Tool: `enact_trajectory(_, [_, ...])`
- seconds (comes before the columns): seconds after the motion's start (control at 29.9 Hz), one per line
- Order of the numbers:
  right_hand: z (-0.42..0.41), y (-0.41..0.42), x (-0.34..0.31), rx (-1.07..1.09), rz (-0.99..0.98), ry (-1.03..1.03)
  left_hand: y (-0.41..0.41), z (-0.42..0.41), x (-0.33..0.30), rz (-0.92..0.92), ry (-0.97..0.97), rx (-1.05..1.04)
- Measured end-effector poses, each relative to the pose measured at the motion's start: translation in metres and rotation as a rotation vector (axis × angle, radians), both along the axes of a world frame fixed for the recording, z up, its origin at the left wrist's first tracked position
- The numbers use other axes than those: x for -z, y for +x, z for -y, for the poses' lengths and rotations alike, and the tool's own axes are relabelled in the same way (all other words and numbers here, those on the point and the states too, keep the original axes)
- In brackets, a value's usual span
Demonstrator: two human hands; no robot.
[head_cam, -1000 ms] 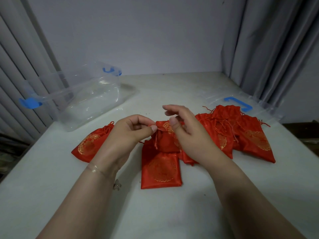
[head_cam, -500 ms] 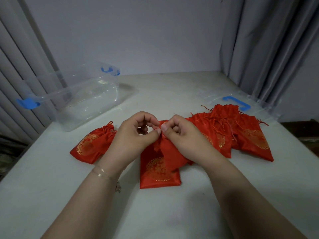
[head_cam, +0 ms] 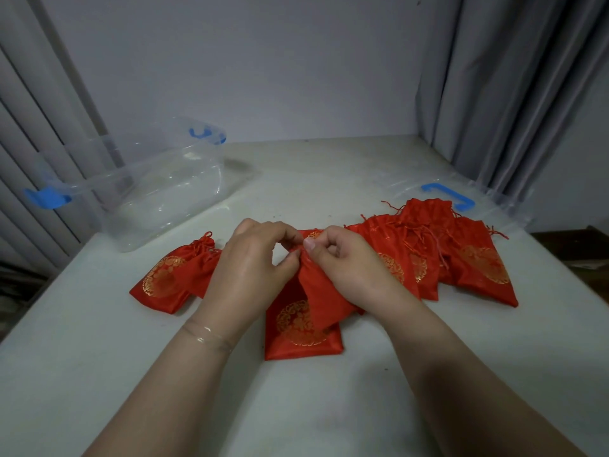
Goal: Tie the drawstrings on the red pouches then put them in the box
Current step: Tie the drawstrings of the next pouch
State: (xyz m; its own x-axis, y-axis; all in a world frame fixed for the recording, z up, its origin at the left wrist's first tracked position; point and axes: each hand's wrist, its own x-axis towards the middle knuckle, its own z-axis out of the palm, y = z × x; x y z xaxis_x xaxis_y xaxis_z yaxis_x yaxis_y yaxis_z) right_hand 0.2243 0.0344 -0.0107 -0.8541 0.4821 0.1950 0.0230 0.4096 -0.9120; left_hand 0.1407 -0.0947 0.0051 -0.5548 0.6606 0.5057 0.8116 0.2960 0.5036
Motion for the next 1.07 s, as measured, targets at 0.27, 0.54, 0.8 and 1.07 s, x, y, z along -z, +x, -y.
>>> enact_trajectory(0.27, [0.004,0.000,-0.003,0.011,-0.075,-0.054,-0.003,-0.001,0.003,-0.117,-0.005,-0.052])
enact_trajectory(0.54, [-0.002,0.002,-0.004,-0.091,-0.057,-0.345,-0.003,0.001,0.003,-0.220,0.033,-0.032])
enact_trajectory(0.8, [-0.005,0.002,-0.006,-0.067,-0.010,-0.236,-0.005,0.001,0.004,-0.342,0.029,-0.070])
enact_trajectory(1.07, [0.003,0.000,-0.006,0.034,0.014,-0.121,-0.006,-0.002,0.006,-0.392,0.066,-0.050])
